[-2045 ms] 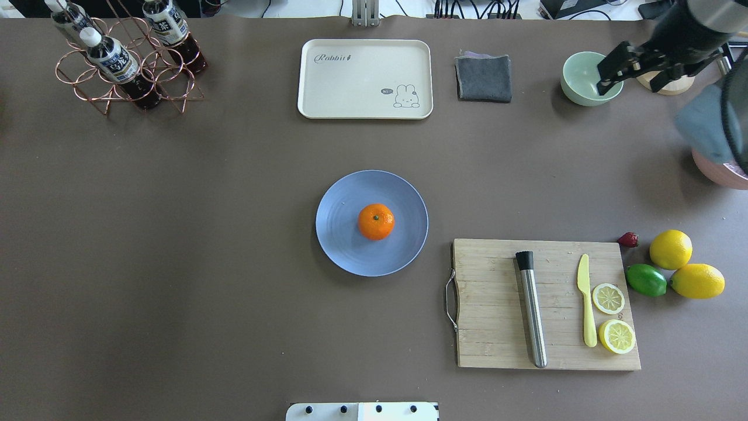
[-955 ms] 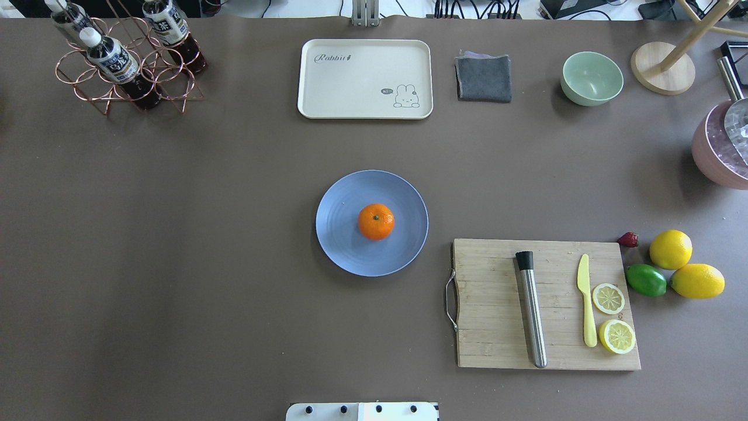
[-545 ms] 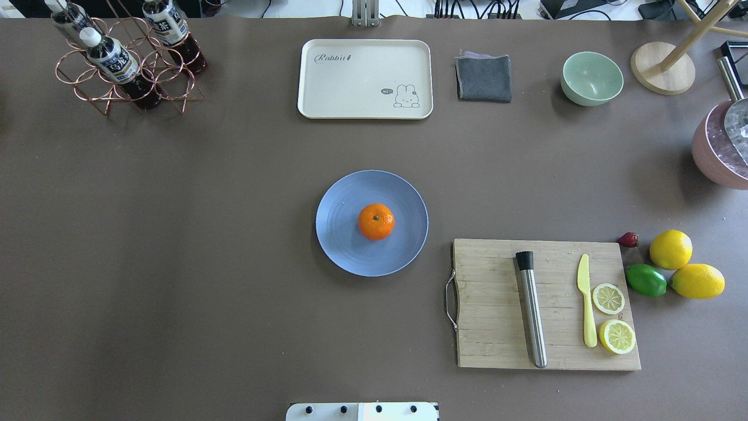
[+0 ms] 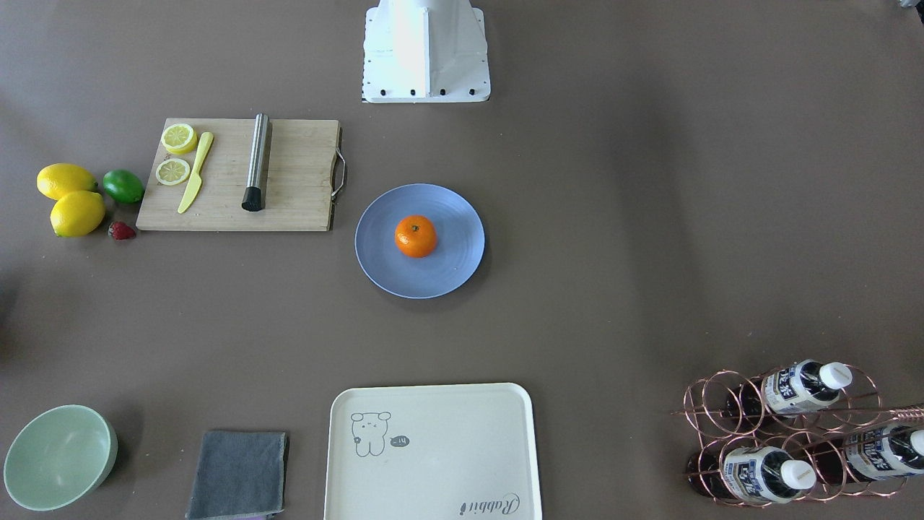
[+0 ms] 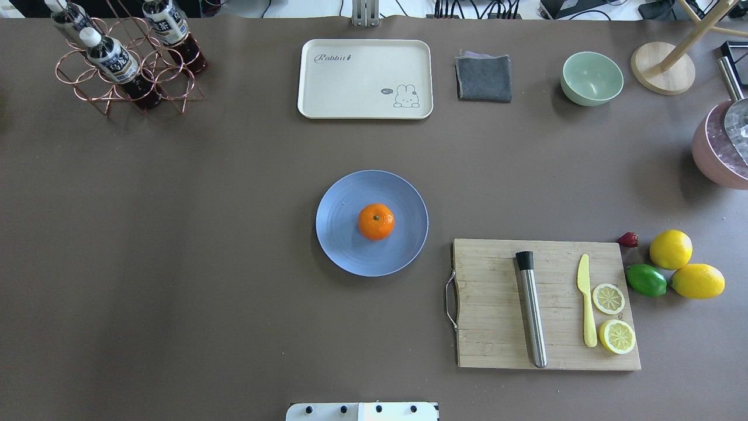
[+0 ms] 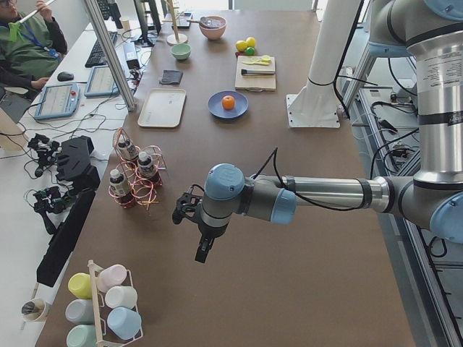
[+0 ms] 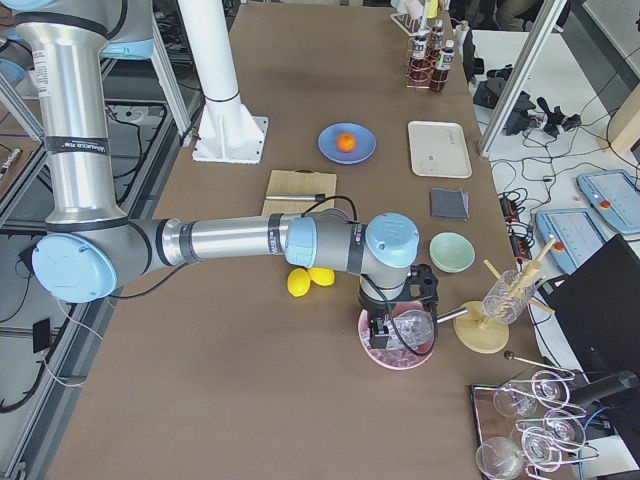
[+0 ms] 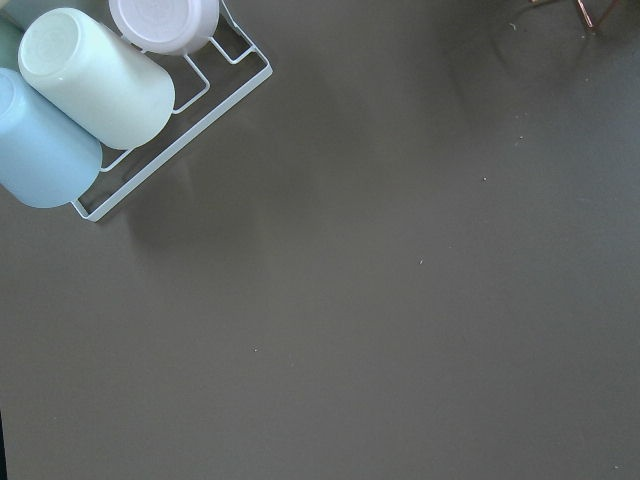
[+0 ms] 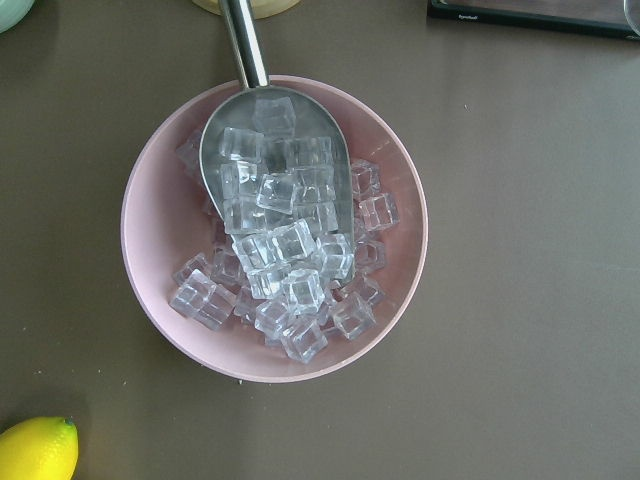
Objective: Pick orange to plate
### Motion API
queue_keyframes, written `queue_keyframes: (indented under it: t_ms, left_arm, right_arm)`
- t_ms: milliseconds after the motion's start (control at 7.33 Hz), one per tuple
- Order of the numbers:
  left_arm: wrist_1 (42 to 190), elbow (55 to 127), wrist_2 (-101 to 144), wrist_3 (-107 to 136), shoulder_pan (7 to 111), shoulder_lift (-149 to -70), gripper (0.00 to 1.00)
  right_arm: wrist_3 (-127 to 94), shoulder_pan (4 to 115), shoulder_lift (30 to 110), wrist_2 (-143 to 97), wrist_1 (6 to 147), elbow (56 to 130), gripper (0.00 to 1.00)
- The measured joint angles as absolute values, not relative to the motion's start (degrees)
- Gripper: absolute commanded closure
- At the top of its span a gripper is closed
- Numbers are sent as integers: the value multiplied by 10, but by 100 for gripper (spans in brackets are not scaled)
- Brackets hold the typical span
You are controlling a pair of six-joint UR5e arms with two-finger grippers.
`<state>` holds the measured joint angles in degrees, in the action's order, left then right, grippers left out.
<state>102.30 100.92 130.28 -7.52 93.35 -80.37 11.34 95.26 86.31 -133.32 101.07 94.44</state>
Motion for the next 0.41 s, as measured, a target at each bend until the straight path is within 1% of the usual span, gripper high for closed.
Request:
queue_keyframes:
  t_ms: [409]
  left_arm:
    - [1023, 1007, 1302, -76, 933, -804, 2]
  right_arm:
    - [113, 952, 861, -1335, 1011, 945, 0]
